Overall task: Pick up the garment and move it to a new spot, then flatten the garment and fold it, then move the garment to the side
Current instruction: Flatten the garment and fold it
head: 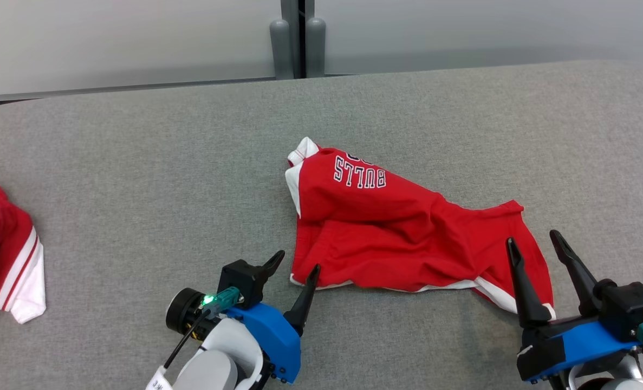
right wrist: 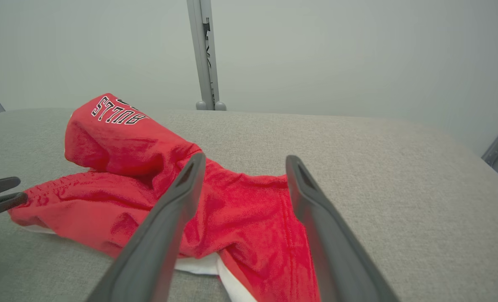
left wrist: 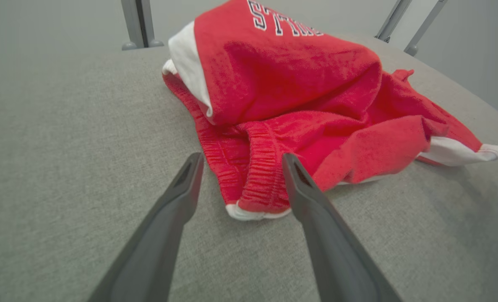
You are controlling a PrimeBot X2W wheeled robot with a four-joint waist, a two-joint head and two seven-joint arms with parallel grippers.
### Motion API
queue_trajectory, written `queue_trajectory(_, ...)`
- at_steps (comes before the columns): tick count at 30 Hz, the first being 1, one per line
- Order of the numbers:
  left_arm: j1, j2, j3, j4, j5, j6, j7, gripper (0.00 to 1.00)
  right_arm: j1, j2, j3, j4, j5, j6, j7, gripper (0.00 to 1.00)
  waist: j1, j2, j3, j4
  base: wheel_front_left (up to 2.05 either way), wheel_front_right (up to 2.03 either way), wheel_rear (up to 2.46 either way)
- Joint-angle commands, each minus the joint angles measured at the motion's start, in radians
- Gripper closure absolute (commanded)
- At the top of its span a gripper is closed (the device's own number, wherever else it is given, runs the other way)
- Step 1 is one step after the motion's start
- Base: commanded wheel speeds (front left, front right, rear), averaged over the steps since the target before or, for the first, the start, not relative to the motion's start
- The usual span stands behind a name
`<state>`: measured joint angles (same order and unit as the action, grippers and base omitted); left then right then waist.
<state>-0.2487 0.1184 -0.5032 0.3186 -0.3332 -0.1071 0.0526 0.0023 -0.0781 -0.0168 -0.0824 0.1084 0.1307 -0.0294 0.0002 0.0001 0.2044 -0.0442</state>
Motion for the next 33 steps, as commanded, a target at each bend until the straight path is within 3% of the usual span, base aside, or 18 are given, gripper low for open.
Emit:
queue_trajectory(1, -0.029, 0.002, -0.006, 0.018, -0.001, -0.005, 0.011, 0.00, -0.013, -0.005, 0.000, 0.006, 0.008, 0.000, -0.009, 0.00, -0.0002, -0.0001, 0.004, -0.005, 0.00, 0.00, 0.00)
queue_trajectory(7, -0.085, -0.007, -0.063, 0.125, -0.100, -0.024, 0.089, 0.00, -0.022, -0.006, -0.008, 0.022, 0.014, 0.000, -0.016, 0.00, -0.0002, -0.0001, 0.019, -0.026, 0.00, 0.00, 0.00)
queue_trajectory(9, -0.098, -0.007, -0.100, 0.129, -0.153, -0.026, 0.121, 0.40, -0.024, -0.005, -0.009, 0.027, 0.014, 0.000, -0.016, 0.00, -0.0002, -0.0001, 0.018, -0.029, 0.00, 0.00, 0.00)
queue_trajectory(10, -0.105, 0.004, -0.125, 0.127, -0.169, -0.026, 0.135, 0.56, -0.025, -0.004, -0.010, 0.028, 0.016, 0.000, -0.017, 0.00, -0.0002, -0.0001, 0.017, -0.030, 0.00, 0.00, 0.00)
queue_trajectory(11, -0.108, 0.012, -0.142, 0.124, -0.192, -0.026, 0.142, 0.65, -0.027, -0.003, -0.010, 0.029, 0.014, 0.000, -0.019, 0.00, -0.0002, -0.0001, 0.016, -0.032, 0.00, 0.00, 0.00)
queue_trajectory(12, -0.112, 0.023, -0.156, 0.122, -0.204, -0.025, 0.143, 0.98, -0.028, -0.002, -0.010, 0.030, 0.013, 0.000, -0.019, 0.00, -0.0002, -0.0001, 0.015, -0.033, 0.00, 0.00, 0.00)
queue_trajectory(22, -0.079, 0.079, -0.125, 0.030, -0.259, -0.005, -0.028, 1.00, -0.001, 0.004, -0.031, 0.038, 0.012, 0.000, -0.018, 0.00, -0.0002, -0.0001, -0.026, -0.004, 0.00, 0.00, 0.00)
queue_trajectory(27, 0.013, 0.121, -0.080, -0.089, -0.285, 0.060, -0.034, 1.00, 0.013, 0.006, -0.030, 0.039, 0.016, 0.000, -0.011, 0.00, -0.0002, -0.0001, -0.056, 0.032, 0.00, 0.00, 0.00)
queue_trajectory(33, 0.162, 0.182, -0.024, -0.258, -0.306, 0.180, -0.011, 1.00, 0.028, 0.008, -0.034, 0.040, 0.016, 0.000, -0.006, 0.00, -0.0002, -0.0001, -0.084, 0.071, 0.00, 0.00, 0.00)
